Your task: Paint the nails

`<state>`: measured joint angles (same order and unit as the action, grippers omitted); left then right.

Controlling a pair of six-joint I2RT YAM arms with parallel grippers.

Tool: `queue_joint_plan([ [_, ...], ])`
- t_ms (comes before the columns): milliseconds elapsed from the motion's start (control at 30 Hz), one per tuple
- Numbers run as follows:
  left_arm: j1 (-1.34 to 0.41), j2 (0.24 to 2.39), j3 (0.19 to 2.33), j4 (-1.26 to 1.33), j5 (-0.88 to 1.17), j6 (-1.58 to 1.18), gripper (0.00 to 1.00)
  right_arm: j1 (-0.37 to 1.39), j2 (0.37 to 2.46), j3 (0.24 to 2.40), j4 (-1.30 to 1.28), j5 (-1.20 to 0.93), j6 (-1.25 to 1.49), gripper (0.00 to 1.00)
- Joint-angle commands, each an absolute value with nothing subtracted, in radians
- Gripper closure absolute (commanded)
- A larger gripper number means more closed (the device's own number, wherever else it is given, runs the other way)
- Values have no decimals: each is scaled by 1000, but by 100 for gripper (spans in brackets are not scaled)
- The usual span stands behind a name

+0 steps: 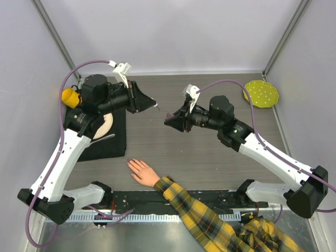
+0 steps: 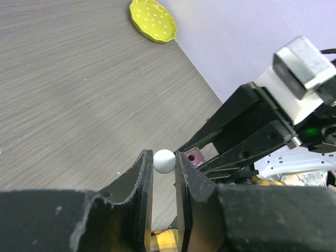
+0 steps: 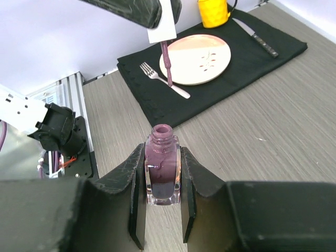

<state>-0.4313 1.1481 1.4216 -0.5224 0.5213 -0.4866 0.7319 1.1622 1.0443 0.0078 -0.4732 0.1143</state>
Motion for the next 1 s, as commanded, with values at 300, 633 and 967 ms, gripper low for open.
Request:
queue_joint_plan([
  [300, -430, 1177, 1471, -525, 647, -488, 100, 739, 1198, 1094, 64, -509, 117, 99],
  [633, -430, 1196, 1482, -526, 678, -482, 100, 741, 1218, 1109, 87, -500, 123, 99],
  [967, -430, 1207, 1474, -514, 692, -495, 100, 741, 1229, 1112, 94, -514, 130, 99],
])
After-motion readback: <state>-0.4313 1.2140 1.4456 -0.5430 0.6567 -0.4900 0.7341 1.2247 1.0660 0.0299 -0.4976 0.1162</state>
